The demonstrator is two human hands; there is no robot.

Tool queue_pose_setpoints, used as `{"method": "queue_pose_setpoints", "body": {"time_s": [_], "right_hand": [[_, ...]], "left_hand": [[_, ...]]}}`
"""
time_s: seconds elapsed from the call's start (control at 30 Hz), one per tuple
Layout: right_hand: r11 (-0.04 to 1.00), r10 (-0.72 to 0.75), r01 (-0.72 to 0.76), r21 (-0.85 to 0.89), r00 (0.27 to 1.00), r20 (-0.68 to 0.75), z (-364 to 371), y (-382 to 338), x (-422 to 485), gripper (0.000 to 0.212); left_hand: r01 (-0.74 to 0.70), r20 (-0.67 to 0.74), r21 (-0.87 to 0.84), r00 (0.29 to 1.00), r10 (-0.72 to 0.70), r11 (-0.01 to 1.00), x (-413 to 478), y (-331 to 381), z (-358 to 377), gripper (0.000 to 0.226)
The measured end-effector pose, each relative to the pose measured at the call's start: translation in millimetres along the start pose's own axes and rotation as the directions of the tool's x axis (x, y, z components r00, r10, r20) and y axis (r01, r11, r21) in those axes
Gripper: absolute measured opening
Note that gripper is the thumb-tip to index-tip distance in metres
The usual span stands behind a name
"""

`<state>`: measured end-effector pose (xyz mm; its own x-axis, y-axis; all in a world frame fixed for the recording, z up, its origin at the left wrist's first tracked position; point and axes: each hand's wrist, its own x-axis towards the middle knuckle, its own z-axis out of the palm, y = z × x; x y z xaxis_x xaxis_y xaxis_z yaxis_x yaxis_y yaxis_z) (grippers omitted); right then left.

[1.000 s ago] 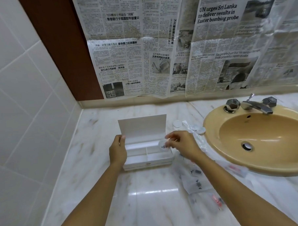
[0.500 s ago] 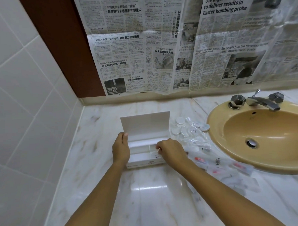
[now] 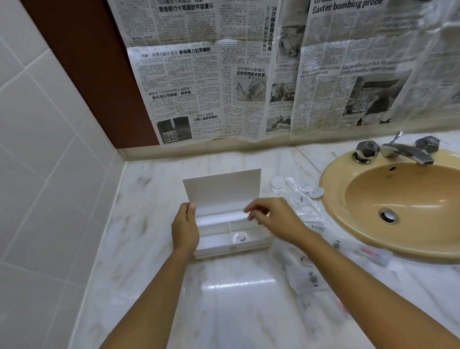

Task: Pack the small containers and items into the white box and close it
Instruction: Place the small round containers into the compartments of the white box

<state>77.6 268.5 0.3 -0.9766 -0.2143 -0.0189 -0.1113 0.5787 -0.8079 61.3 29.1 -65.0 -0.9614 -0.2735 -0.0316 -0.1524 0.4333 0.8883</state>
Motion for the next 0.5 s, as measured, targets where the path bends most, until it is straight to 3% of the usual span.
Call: {"method": "queue_pose_setpoints", "body": {"time_s": [0.1, 0.17, 0.23, 0.37, 0.5], "right_hand": [[0.994, 0.086, -0.103, -0.041, 0.951, -0.297, -21.8, 15.3, 8.5, 0.024], [0.971, 0.151, -0.212, -0.112, 0.905, -0.398, -38.5, 33.2, 15.7, 0.024], [0.911, 0.221, -0.326, -0.252, 0.903, -0.369, -51.8, 56.1, 23.8, 0.028], [0.665, 0.395, -0.411, -0.624, 0.902, -0.174, -64.4, 88.0, 34.0, 0.050], [0.617, 0.418, -0.443, -0.650, 0.885, -0.206, -66.7, 96.3, 38.3, 0.041]], "left_hand": [[0.006, 0.001, -0.004, 1.000, -0.006, 1.000, 0.7, 0.1, 0.2, 0.030], [0.005, 0.002, -0.008, 1.000, -0.005, 1.000, 1.0, -0.4, 0.4, 0.030], [0.008, 0.001, -0.007, 1.000, -0.008, 1.000, 1.1, -1.2, 0.4, 0.031], [0.011, 0.002, -0.012, 1.000, -0.011, 1.000, 1.2, -1.7, 0.5, 0.030], [0.009, 0.001, -0.016, 1.000, -0.009, 1.000, 1.7, -2.8, 0.6, 0.030]]}}
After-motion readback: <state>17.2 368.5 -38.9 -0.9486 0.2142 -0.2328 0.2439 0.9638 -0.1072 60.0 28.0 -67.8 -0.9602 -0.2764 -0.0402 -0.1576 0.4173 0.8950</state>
